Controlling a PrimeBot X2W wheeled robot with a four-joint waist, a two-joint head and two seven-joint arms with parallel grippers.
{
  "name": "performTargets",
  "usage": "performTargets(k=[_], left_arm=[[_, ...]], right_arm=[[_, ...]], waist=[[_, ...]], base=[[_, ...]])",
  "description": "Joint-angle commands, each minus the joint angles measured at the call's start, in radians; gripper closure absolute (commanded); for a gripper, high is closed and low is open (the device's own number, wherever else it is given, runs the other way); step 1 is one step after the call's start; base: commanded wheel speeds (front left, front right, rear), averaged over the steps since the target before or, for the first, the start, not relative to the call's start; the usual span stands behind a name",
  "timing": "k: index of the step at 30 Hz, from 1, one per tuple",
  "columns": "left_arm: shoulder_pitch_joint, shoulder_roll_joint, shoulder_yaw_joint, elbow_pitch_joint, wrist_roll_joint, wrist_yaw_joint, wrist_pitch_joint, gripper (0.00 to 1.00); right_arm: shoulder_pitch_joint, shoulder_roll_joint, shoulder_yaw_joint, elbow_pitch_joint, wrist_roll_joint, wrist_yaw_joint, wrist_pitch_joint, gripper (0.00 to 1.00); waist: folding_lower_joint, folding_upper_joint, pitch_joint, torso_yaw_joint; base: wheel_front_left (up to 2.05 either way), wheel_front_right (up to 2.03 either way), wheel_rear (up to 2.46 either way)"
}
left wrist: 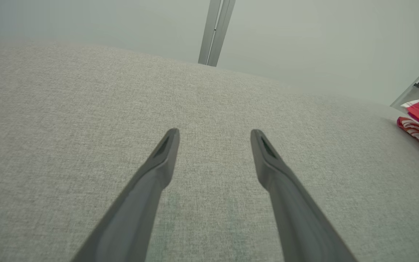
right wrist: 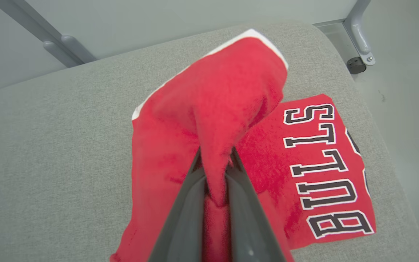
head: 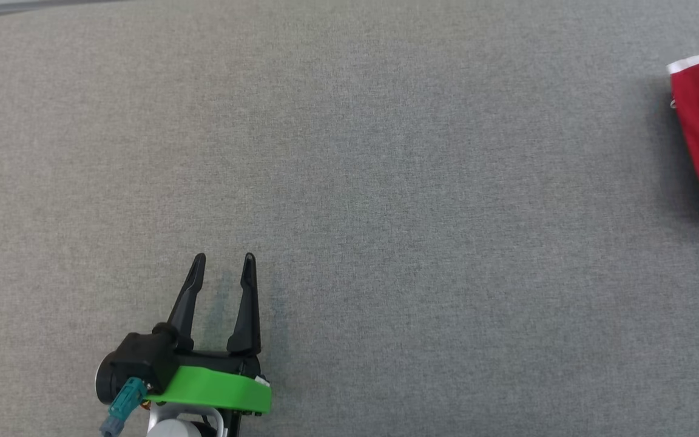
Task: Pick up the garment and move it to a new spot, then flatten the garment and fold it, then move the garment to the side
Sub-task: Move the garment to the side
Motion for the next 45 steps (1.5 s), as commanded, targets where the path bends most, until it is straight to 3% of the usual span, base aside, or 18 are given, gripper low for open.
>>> performTargets(k=[1, 9, 21, 22, 23, 33, 36, 42, 45], left_arm=[[-0.020, 0.004, 0.006, 0.002, 0.014, -0.007, 0.000, 0.00], [-0.020, 0.004, 0.009, 0.009, 0.033, -0.013, 0.000, 0.00], [-0.011, 0.004, 0.009, 0.016, 0.014, -0.004, 0.000, 0.00], [-0.015, 0.004, 0.007, 0.017, 0.012, -0.004, 0.000, 0.00], [-0.018, 0.004, 0.007, 0.017, 0.011, -0.004, 0.000, 0.00], [-0.022, 0.004, 0.013, 0.020, -0.006, -0.003, 0.000, 0.00], [-0.005, 0.004, 0.023, 0.017, -0.008, 0.001, 0.000, 0.00], [0.032, 0.004, 0.045, 0.000, -0.016, -0.003, 0.000, 0.00], [0.072, 0.004, 0.077, 0.010, -0.015, 0.005, 0.000, 0.00]], right_arm=[[-0.018, 0.002, -0.017, 0.018, -0.037, 0.000, 0.004, 1.00], [-0.011, -0.002, 0.029, 0.098, -0.209, 0.000, -0.004, 1.00], [0.014, -0.133, 0.075, 0.144, -0.217, 0.000, -0.003, 1.00], [0.015, -0.143, 0.082, 0.144, -0.232, 0.000, -0.016, 0.35], [0.015, -0.148, 0.086, 0.150, -0.250, 0.000, -0.025, 0.00], [-0.010, -0.168, 0.131, 0.226, -0.403, 0.000, -0.195, 0.00], [-0.013, -0.156, 0.143, 0.203, -0.413, 0.000, -0.297, 0.00], [-0.006, -0.037, 0.116, 0.112, -0.432, 0.000, -0.565, 0.00], [0.075, 0.090, 0.077, 0.043, -0.467, 0.000, -0.724, 0.00]], waist=[[0.0000, 0.0000, 0.020, 0.003], [0.0000, 0.0000, 0.042, 0.029], [0.0000, 0.0000, 0.044, 0.039], [0.0000, 0.0000, 0.045, 0.038], [0.0000, 0.0000, 0.046, 0.036], [0.0000, 0.0000, 0.045, 0.022], [0.0000, 0.0000, 0.021, 0.014], [0.0000, 0.0000, -0.068, -0.008], [0.0000, 0.0000, -0.155, -0.017]], base=[[0.00, 0.00, 0.00], [0.00, 0.00, 0.00], [0.00, 0.00, 0.00], [0.00, 0.00, 0.00], [0.00, 0.00, 0.00], [0.00, 0.00, 0.00], [0.00, 0.00, 0.00], [0.00, 0.00, 0.00], [0.00, 0.00, 0.00]])
